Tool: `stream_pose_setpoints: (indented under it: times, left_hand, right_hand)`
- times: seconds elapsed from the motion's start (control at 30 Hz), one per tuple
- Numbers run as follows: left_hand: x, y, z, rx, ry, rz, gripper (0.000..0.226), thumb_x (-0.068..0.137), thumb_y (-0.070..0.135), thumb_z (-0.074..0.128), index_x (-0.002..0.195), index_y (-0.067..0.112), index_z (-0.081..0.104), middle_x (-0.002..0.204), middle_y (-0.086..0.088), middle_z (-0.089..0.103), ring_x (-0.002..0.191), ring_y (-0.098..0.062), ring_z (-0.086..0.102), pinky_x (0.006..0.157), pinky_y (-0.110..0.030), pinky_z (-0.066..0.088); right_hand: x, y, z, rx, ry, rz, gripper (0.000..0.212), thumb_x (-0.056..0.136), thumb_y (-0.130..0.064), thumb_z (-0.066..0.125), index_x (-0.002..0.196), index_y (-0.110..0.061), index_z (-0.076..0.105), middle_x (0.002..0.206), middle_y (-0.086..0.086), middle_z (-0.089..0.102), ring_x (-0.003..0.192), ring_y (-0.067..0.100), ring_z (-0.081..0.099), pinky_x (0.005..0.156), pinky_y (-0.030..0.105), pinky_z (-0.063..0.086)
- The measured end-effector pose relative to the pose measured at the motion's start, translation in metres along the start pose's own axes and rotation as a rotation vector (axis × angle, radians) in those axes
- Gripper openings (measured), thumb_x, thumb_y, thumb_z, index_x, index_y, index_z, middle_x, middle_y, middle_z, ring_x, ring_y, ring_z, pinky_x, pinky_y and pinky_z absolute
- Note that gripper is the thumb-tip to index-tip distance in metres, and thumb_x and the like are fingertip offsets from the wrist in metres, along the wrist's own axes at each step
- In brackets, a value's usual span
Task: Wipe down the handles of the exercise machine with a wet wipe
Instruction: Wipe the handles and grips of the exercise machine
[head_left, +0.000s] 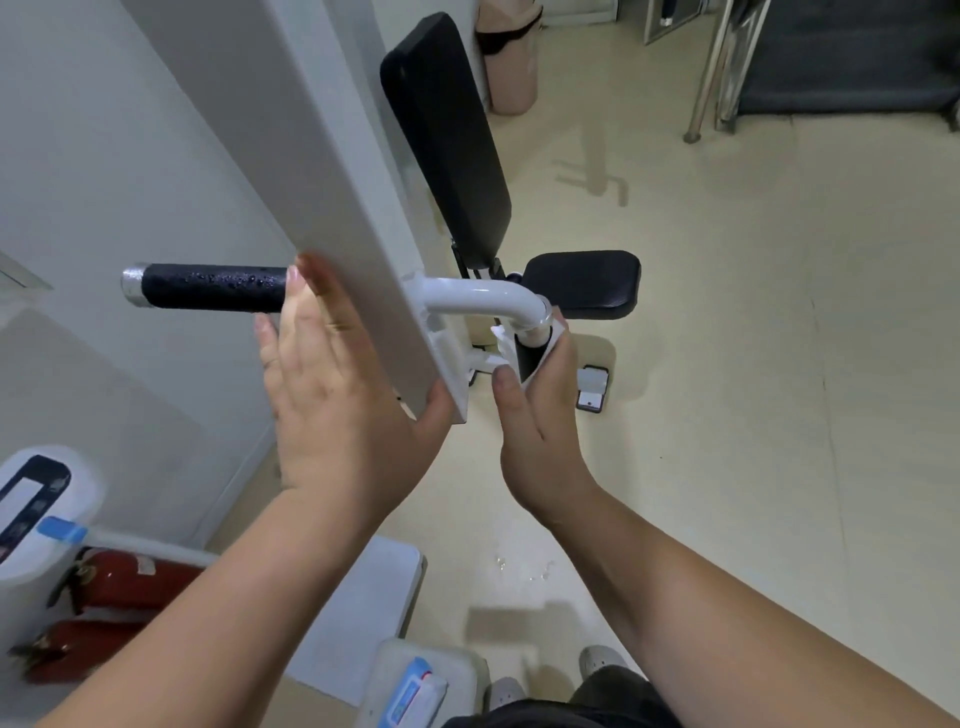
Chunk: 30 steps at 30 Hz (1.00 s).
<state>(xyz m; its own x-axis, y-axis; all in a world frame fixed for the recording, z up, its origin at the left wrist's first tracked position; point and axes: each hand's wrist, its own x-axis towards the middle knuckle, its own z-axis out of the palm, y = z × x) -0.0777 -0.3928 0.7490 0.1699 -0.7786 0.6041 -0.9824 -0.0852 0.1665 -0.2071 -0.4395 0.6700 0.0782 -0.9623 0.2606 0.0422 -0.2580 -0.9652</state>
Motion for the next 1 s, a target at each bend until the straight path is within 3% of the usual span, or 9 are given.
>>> stream_pose_setpoints:
  times: [0.1, 0.23, 0.37, 0.43, 0.5, 0.63, 0.73, 0.83, 1.0]
  left_hand:
    - [0.001, 0.002, 0.002, 0.007, 0.01, -0.003, 0.115, 0.082, 0.042, 0.07, 0.149, -0.007, -0.009, 0.158, -0.03, 0.025, 0.152, -0.044, 0.015, 0.122, -0.059, 0.005]
    - [0.002, 0.003, 0.001, 0.037, -0.013, -0.012, 0.116, 0.081, 0.04, 0.07, 0.149, -0.008, -0.011, 0.158, -0.03, 0.022, 0.152, -0.045, 0.014, 0.121, -0.064, 0.006]
    - [0.002, 0.008, 0.003, 0.082, -0.013, -0.037, 0.118, 0.082, 0.044, 0.071, 0.149, -0.01, -0.01, 0.158, -0.03, 0.02, 0.151, -0.045, 0.015, 0.12, -0.068, 0.01]
    - [0.003, 0.01, 0.003, 0.084, -0.018, -0.066, 0.119, 0.082, 0.044, 0.072, 0.15, -0.01, -0.01, 0.159, -0.029, 0.019, 0.152, -0.044, 0.014, 0.12, -0.068, 0.009]
    - [0.004, 0.013, 0.002, 0.079, -0.019, -0.092, 0.12, 0.081, 0.041, 0.074, 0.152, -0.008, -0.01, 0.161, -0.029, 0.019, 0.153, -0.042, 0.014, 0.121, -0.067, 0.008]
    - [-0.001, 0.026, -0.008, 0.075, -0.006, -0.184, 0.113, 0.081, 0.039, 0.074, 0.155, -0.006, 0.003, 0.162, -0.027, 0.017, 0.153, -0.043, 0.013, 0.12, -0.066, 0.008]
    - [-0.014, 0.044, -0.013, 0.184, 0.138, 0.044, 0.088, 0.083, 0.033, 0.068, 0.152, -0.006, 0.029, 0.156, -0.029, 0.029, 0.143, -0.047, 0.033, 0.115, -0.063, 0.029]
    - [-0.018, 0.059, -0.005, 0.245, 0.062, 0.301, 0.069, 0.078, 0.018, 0.063, 0.144, 0.001, 0.051, 0.15, -0.019, 0.049, 0.13, -0.039, 0.05, 0.098, -0.05, 0.041]
    - [-0.015, 0.071, -0.001, 0.23, -0.071, 0.206, 0.071, 0.072, -0.001, 0.054, 0.143, 0.002, 0.052, 0.15, -0.016, 0.05, 0.144, -0.035, 0.041, 0.115, -0.06, 0.029]
  right_hand:
    - [-0.005, 0.012, -0.011, 0.048, -0.109, 0.04, 0.071, 0.104, -0.041, 0.03, 0.162, -0.012, 0.002, 0.169, -0.001, 0.012, 0.157, 0.013, 0.01, 0.127, 0.044, 0.015]
    - [-0.025, 0.038, -0.036, -0.004, -0.263, 0.188, 0.065, 0.108, -0.03, 0.033, 0.161, -0.022, -0.003, 0.146, -0.014, 0.032, 0.14, -0.015, 0.024, 0.112, 0.007, 0.021]
    - [-0.018, 0.012, -0.035, -0.028, -0.313, 0.053, 0.07, 0.105, -0.028, 0.037, 0.155, -0.035, -0.011, 0.165, -0.025, -0.01, 0.153, -0.004, -0.01, 0.126, 0.024, 0.002]
    - [-0.005, 0.006, -0.036, -0.035, -0.255, -0.047, 0.065, 0.105, -0.018, 0.034, 0.156, -0.039, 0.0, 0.166, -0.017, 0.014, 0.154, 0.004, 0.013, 0.126, 0.028, 0.014]
    - [0.005, 0.014, -0.045, -0.042, -0.202, -0.049, 0.06, 0.105, -0.021, 0.032, 0.154, -0.052, 0.018, 0.138, -0.012, 0.047, 0.125, 0.006, 0.044, 0.112, 0.032, 0.035]
    - [0.016, 0.037, -0.062, -0.072, -0.237, 0.047, 0.038, 0.105, -0.029, 0.04, 0.139, -0.034, 0.056, 0.109, -0.02, 0.061, 0.093, 0.002, 0.054, 0.086, 0.039, 0.054]
    - [0.017, 0.04, -0.064, -0.008, -0.296, 0.049, 0.026, 0.103, -0.03, 0.042, 0.121, -0.035, 0.061, 0.094, -0.029, 0.064, 0.084, 0.001, 0.058, 0.075, 0.031, 0.047]
    - [0.014, 0.039, -0.062, 0.062, -0.38, 0.076, 0.027, 0.104, -0.034, 0.039, 0.122, -0.035, 0.058, 0.097, -0.028, 0.064, 0.088, -0.001, 0.058, 0.077, 0.021, 0.044]
    - [0.039, 0.018, -0.056, 0.123, -0.492, 0.118, 0.024, 0.112, -0.024, 0.033, 0.117, -0.021, 0.057, 0.075, -0.032, 0.059, 0.068, -0.008, 0.056, 0.064, 0.007, 0.038]
